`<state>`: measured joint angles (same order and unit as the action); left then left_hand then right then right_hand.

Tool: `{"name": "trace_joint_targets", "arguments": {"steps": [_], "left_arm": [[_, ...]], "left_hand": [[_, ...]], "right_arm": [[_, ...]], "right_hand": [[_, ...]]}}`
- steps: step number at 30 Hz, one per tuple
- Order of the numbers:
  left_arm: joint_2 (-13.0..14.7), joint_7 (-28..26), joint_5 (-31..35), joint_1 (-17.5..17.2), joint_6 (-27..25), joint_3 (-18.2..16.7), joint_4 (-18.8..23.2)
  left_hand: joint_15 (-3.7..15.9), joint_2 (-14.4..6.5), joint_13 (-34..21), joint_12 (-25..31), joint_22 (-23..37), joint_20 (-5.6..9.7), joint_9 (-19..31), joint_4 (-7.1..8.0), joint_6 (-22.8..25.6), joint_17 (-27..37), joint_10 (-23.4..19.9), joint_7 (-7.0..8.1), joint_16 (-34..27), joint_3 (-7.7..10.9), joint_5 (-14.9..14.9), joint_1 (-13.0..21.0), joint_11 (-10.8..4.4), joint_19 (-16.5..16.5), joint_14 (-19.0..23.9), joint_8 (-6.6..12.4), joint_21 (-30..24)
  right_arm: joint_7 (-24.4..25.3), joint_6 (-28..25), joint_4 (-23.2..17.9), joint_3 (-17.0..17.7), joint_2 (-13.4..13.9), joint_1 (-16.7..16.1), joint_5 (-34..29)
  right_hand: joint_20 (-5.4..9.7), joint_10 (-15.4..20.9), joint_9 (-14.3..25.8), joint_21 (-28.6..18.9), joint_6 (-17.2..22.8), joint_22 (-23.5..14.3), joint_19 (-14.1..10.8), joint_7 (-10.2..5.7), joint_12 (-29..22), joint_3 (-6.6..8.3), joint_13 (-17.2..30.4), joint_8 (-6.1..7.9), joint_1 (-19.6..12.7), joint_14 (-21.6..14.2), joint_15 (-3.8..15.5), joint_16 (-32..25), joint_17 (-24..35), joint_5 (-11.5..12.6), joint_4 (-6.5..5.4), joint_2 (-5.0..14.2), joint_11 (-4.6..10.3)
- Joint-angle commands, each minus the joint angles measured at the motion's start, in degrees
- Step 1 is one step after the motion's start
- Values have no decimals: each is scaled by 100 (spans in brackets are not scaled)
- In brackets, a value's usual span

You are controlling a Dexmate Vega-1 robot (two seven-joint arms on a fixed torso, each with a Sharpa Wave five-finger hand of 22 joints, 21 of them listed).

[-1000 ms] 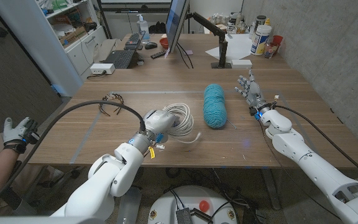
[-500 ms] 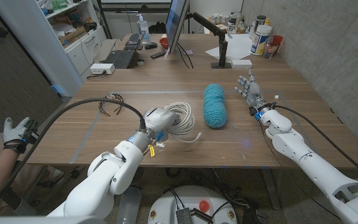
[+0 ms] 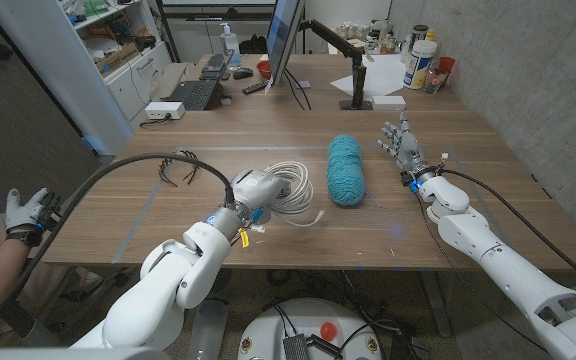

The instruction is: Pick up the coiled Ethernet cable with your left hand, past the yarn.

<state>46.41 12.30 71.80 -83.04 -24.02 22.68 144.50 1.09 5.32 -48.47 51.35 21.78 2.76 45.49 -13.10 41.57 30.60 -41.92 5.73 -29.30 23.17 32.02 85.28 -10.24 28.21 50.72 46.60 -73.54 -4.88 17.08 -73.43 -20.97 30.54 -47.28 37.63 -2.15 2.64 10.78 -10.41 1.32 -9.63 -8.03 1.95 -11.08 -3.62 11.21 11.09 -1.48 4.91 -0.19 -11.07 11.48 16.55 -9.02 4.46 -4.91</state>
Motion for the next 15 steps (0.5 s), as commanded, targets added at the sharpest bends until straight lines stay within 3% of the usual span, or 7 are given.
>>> {"name": "trace_joint_targets", "arguments": {"steps": [1, 15], "left_arm": [[-64, -51, 2, 29, 36, -1, 0], [-79, -17, 10, 31, 49, -53, 50]], "left_hand": [[929, -56, -1, 38, -21, 101, -17, 361, 55, 2211, -39, 8, -22, 391, 12, -5, 10, -43, 646, 11, -44], [932, -52, 2, 39, -80, 97, -3, 361, 38, 2244, -35, 19, -10, 413, 8, -14, 9, -69, 646, 14, -104]], "right_arm": [[-23, 6, 20, -5, 0, 13, 2], [-42, -6, 1, -34, 17, 12, -31]], "right_hand": [[12, -48, 13, -40, -33, -11, 23, 26, -43, -18, -4, 17, -25, 59, 10, -33, 13, 39, -18, 265, -8], [10, -49, 13, -40, -31, -11, 26, 36, -44, -20, -4, 19, -24, 58, 8, -35, 13, 40, -19, 266, -13]]}}
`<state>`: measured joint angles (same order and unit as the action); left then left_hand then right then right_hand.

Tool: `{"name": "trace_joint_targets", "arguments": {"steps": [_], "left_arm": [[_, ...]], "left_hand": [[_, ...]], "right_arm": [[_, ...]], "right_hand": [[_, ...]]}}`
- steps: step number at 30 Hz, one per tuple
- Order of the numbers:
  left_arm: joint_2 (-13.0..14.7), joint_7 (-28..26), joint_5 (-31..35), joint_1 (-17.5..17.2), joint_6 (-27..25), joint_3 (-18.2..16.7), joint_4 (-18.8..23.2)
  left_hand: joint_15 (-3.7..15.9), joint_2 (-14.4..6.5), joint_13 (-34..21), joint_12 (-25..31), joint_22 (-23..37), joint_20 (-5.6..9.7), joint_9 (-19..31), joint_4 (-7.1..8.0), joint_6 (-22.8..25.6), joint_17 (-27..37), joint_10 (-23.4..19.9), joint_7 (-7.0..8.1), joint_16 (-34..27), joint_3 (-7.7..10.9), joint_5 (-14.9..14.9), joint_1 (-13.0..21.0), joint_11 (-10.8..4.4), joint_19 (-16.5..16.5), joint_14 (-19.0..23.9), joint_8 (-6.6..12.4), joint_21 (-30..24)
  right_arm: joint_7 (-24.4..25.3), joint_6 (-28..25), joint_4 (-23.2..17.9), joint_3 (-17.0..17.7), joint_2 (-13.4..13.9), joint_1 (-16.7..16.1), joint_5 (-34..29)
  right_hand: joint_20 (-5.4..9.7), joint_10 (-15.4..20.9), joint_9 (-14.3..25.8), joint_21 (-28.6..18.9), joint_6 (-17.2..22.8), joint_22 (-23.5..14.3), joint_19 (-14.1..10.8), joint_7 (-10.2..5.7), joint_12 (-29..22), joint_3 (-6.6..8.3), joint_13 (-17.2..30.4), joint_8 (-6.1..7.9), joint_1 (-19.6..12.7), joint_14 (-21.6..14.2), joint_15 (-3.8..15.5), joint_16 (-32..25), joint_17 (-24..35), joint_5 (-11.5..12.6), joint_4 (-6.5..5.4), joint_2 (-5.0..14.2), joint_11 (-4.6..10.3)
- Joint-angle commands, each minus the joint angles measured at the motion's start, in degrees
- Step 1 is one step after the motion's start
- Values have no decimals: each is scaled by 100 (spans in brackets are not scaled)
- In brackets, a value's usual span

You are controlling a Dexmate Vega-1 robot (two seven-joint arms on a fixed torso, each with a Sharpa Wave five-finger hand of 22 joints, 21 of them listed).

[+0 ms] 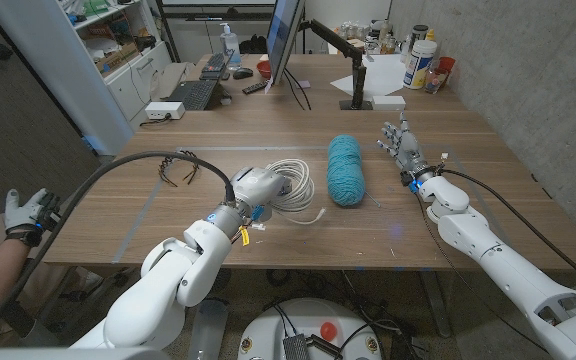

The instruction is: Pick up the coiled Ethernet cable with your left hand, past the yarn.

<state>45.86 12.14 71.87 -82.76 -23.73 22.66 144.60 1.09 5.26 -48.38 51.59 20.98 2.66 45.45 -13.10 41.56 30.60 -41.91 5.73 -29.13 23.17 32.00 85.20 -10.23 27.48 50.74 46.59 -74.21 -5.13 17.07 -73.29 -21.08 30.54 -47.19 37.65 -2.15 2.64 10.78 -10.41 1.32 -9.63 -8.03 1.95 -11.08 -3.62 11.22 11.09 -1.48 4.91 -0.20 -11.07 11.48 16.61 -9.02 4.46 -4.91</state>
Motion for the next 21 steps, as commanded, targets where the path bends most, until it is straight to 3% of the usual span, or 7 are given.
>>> {"name": "trace_joint_targets", "arguments": {"steps": [1, 21], "left_arm": [[-25, 0, 3, 2, 22, -51, 40], [-102, -69, -1, -28, 12, -110, 78]], "left_hand": [[937, -46, 0, 12, -4, 102, 5, 361, 37, 2246, -37, 25, -21, 415, 9, -8, 15, -4, 634, 18, -46], [922, -41, 11, 10, -88, 103, 18, 354, 59, 2309, -35, 41, -24, 444, 5, -4, 15, -30, 620, 35, -107]], "right_arm": [[-17, -6, -13, -23, 17, 3, -33], [-33, 13, 7, -19, 13, 12, -29]], "right_hand": [[11, -46, 13, -40, -30, -11, 26, 36, -45, -20, -5, 19, -24, 58, 10, -35, 14, 35, -19, 266, -14], [11, -46, 13, -41, -30, -11, 28, 28, -47, -22, -5, 19, -23, 63, 7, -35, 13, 36, -20, 268, -13]]}}
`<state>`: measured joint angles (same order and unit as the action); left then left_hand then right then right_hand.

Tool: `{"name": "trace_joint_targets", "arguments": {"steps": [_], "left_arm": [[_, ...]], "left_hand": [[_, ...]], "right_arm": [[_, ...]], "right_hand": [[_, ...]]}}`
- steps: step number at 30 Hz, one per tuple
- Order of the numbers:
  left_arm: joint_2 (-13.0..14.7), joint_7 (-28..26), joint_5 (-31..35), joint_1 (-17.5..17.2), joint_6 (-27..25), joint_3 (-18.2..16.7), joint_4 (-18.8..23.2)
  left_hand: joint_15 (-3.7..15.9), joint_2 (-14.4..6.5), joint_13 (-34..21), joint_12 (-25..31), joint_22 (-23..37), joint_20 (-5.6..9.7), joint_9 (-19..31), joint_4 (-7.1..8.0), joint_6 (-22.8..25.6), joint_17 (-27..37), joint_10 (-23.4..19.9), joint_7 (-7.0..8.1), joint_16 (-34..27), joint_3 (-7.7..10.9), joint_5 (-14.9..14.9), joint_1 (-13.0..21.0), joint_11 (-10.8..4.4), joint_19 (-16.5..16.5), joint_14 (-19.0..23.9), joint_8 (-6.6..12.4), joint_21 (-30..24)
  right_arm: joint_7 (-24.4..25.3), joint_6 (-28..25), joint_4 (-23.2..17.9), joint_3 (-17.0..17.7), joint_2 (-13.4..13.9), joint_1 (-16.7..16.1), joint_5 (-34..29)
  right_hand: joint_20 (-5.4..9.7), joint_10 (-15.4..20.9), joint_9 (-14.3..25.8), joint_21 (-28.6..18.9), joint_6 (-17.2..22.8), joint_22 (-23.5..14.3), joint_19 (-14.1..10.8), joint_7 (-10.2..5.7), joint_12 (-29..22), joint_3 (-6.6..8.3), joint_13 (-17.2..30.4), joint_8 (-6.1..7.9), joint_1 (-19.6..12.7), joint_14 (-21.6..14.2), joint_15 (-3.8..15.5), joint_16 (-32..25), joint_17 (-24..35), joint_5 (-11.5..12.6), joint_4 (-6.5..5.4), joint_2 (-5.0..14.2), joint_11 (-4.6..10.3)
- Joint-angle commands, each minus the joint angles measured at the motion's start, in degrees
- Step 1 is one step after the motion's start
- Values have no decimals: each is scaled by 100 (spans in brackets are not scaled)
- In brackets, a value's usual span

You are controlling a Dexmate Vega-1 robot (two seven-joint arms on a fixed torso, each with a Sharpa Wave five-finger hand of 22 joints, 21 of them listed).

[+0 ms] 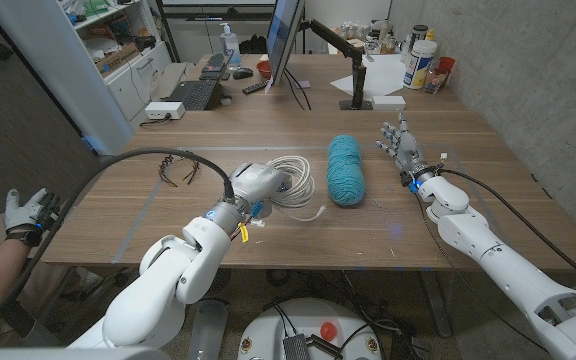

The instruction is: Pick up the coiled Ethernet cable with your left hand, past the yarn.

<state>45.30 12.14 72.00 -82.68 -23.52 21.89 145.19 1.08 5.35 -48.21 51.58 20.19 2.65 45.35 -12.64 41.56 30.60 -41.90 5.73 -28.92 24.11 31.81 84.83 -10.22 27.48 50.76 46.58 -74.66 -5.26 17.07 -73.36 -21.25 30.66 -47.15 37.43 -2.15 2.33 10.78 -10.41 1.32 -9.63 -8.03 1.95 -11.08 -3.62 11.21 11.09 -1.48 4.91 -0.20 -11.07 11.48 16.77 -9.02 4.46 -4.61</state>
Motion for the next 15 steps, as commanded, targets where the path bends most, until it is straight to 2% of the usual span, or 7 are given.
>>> {"name": "trace_joint_targets", "arguments": {"steps": [1, 12, 15], "left_arm": [[-48, -69, -14, -36, -8, -34, 19], [-81, -95, -24, -21, -2, -61, 43], [-88, -114, -8, -21, 0, -66, 53]], "left_hand": [[922, -50, -5, 10, -13, 98, 39, 310, 58, 2308, -36, 36, -42, 352, 24, 31, 13, -33, 618, 42, -68], [924, -42, -1, 18, -64, 100, 52, 309, 77, 2335, -55, 37, -43, 371, 22, 26, 19, -43, 631, 59, -105], [945, -50, 6, 14, -101, 147, 53, 321, 85, 2349, -56, 35, -49, 388, 29, 8, 17, -20, 633, 64, -80]], "right_arm": [[-20, 14, 15, -3, 1, 8, -7], [-25, 18, 20, 2, -1, 9, 1], [-24, 10, 12, 3, 2, 7, 3]], "right_hand": [[11, -13, 13, -41, -30, -11, 27, 29, -48, -22, -5, 19, -23, 62, 7, -35, 13, 20, -20, 268, -43], [14, -16, 13, -42, -29, -11, 25, 29, -47, -23, -5, 20, -22, 62, 9, -36, 13, 21, -20, 267, -48], [12, -18, 13, -43, -29, -11, 24, 28, -47, -24, -5, 20, -22, 60, 9, -37, 13, 21, -20, 268, -44]]}}
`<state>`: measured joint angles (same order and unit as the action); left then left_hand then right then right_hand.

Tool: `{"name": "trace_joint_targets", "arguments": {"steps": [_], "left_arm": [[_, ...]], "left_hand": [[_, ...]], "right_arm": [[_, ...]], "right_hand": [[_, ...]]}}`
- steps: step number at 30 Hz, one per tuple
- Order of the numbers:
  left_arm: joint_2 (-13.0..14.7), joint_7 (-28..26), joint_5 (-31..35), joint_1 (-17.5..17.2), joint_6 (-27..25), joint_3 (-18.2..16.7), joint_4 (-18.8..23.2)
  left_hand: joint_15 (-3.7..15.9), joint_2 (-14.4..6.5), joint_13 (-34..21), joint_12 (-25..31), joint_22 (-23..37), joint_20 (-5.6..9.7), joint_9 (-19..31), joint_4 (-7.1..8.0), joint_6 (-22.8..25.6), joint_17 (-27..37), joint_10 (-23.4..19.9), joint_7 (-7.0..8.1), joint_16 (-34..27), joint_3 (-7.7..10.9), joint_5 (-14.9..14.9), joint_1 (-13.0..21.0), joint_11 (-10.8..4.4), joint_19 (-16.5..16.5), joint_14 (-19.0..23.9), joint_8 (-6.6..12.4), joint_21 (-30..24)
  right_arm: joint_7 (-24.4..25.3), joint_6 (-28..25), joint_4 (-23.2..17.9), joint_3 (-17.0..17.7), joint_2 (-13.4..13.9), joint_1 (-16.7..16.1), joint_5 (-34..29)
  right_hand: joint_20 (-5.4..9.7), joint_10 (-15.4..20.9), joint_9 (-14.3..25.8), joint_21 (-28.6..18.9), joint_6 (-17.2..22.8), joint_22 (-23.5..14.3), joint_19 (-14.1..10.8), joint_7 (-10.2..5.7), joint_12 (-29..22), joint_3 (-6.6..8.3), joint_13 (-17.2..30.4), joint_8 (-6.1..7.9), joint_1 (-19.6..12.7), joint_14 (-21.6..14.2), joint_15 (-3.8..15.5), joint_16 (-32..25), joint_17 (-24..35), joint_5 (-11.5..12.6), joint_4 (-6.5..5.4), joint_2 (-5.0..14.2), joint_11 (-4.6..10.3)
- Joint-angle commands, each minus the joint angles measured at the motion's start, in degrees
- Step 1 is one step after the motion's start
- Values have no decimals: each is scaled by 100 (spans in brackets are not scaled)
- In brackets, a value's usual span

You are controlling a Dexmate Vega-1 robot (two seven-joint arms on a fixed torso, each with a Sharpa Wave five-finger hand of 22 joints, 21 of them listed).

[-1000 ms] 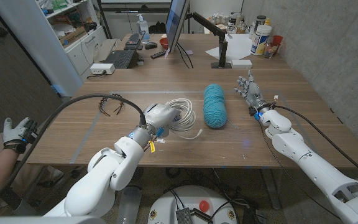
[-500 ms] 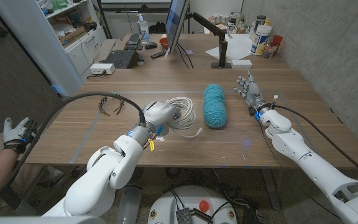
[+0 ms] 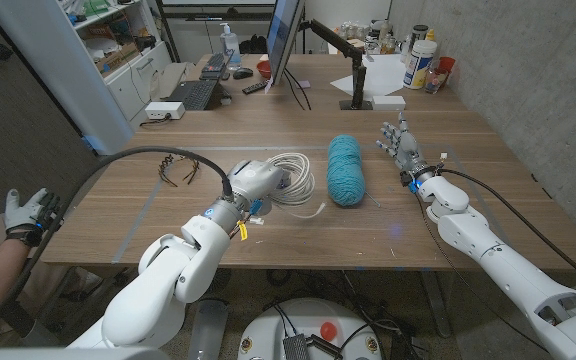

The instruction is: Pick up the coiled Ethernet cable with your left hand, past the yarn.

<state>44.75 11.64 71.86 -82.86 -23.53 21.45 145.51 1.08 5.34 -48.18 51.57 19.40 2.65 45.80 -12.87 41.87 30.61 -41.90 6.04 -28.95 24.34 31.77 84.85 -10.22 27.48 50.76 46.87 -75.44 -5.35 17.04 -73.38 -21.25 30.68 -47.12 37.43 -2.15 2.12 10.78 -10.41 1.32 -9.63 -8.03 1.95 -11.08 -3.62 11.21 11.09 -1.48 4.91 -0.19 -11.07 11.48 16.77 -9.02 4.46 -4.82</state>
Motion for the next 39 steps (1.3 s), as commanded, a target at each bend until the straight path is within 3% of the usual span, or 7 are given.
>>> {"name": "trace_joint_targets", "arguments": {"steps": [1, 39], "left_arm": [[-34, -64, 7, -4, 1, -24, 21], [-194, 14, 295, 127, 146, -43, 172]], "left_hand": [[946, -43, 5, 14, -34, 158, 9, 344, 49, 2351, -57, -1, -45, 370, 35, 1, 18, -13, 630, 34, 6], [981, 11, 61, 16, -267, 216, 31, 337, 58, 2350, -70, 1, 61, 484, 42, -78, -15, 5, 714, 55, -128]], "right_arm": [[-15, 13, 14, 3, 1, 3, 4], [-24, 39, 13, 2, 0, 0, -4]], "right_hand": [[13, 5, 13, -42, -28, -11, 25, 30, -47, -24, -5, 20, -22, 62, 11, -36, 13, 21, -20, 268, -22], [13, -3, 13, -41, -33, -11, 31, 31, -46, -30, -5, 19, -22, 60, 8, -39, 13, 24, -20, 267, -19]]}}
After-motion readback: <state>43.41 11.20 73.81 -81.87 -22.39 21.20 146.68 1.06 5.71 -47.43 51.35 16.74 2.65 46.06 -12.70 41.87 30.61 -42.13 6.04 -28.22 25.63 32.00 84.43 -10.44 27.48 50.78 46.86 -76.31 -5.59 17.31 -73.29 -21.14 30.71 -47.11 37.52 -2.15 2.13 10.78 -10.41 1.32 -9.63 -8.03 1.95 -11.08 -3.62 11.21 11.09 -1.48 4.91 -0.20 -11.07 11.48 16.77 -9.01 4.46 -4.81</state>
